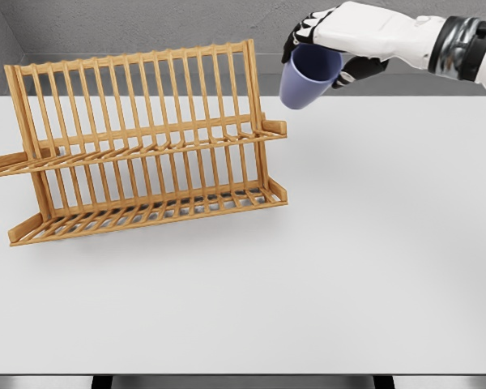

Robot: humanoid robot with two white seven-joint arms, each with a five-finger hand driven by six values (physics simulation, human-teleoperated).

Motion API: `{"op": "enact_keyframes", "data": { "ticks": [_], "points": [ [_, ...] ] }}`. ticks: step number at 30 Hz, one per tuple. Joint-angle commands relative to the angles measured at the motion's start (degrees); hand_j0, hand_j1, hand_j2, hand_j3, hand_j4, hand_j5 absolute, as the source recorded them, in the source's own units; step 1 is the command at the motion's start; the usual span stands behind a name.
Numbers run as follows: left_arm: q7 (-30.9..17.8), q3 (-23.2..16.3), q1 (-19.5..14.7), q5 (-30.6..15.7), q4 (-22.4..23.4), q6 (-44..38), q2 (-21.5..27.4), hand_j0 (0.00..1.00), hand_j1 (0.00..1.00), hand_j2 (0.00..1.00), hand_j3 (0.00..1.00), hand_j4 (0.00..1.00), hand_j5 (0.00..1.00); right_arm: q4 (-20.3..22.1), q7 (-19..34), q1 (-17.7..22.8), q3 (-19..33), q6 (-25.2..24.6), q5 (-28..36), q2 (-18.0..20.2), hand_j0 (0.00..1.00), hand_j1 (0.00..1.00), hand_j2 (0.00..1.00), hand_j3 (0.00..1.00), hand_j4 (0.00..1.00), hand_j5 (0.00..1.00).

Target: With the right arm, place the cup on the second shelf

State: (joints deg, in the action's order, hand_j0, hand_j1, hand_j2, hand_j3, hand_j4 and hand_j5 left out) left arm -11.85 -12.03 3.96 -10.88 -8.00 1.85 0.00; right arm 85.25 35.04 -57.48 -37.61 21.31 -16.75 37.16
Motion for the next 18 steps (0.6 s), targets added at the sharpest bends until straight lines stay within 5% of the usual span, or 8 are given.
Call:
{"op": "enact_keyframes", "data": {
  "ticks": [1,12,18],
  "points": [
    [-0.02,-0.01,0.0,-0.02,0.0,0.0,0.0,1.0,1.0,1.0,1.0,1.0,1.0,1.67,-0.04,0.0,0.0,-0.22,0.22,-0.86,0.62,0.62,0.62,0.62,0.62,0.62],
    [-0.02,-0.01,0.0,-0.02,0.0,0.0,0.0,1.0,1.0,1.0,1.0,1.0,1.0,9.14,-0.04,0.26,-1.41,0.13,0.4,-1.3,0.62,0.62,0.62,0.62,0.62,0.62],
    [-0.02,-0.01,0.0,-0.02,0.0,0.0,0.0,1.0,1.0,1.0,1.0,1.0,1.0,9.5,-0.04,0.26,-4.13,0.13,0.31,-1.3,0.62,0.62,0.62,0.62,0.62,0.62]
  ]
}}
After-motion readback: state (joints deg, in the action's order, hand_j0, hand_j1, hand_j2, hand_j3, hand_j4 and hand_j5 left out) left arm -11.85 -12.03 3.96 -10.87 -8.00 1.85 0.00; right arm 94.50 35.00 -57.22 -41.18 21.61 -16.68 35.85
